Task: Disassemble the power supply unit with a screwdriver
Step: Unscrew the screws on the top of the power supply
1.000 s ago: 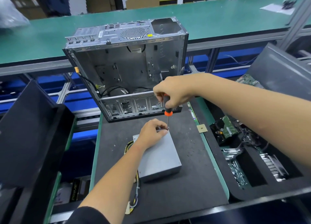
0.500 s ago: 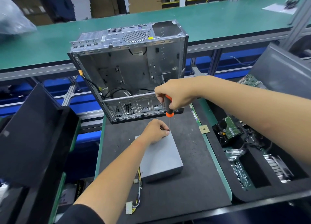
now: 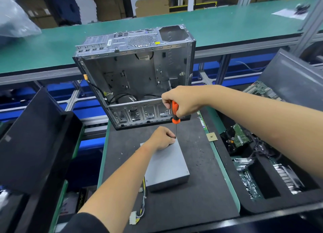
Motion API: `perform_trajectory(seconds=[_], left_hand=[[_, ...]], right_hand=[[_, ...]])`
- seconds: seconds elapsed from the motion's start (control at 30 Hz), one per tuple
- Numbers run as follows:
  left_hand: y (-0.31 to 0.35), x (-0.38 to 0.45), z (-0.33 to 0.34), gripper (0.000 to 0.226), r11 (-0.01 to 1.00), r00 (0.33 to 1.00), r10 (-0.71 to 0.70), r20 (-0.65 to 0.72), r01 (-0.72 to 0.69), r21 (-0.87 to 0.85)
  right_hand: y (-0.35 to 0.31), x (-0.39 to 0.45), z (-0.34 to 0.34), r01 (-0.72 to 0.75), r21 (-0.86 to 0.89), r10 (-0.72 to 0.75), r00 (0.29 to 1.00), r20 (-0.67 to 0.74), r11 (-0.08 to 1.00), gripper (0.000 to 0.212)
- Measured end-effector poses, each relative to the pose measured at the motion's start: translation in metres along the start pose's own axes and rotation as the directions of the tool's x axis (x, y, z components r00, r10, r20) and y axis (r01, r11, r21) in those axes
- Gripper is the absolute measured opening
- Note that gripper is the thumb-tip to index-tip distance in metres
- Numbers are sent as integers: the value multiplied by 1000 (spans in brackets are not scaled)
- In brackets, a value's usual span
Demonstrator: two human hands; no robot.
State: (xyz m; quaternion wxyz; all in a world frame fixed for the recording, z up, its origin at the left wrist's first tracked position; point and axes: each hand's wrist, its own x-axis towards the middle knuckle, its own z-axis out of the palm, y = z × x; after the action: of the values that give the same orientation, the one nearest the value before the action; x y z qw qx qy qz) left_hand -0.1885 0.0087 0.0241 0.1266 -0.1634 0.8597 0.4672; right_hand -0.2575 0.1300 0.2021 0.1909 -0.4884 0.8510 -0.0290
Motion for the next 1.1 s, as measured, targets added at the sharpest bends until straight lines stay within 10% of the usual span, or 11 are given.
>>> perform_trajectory(seconds=[0.23, 1.1], left_hand=[[-2, 0, 1, 6, 1000, 1000, 2, -9, -3, -18], [-1, -3, 5, 5, 1000, 998, 21, -52, -21, -10]], right_hand=[[-5, 12, 5, -84, -216, 81, 996, -21, 973, 31], [4, 13, 2, -128, -56, 129, 991, 23, 990, 32]])
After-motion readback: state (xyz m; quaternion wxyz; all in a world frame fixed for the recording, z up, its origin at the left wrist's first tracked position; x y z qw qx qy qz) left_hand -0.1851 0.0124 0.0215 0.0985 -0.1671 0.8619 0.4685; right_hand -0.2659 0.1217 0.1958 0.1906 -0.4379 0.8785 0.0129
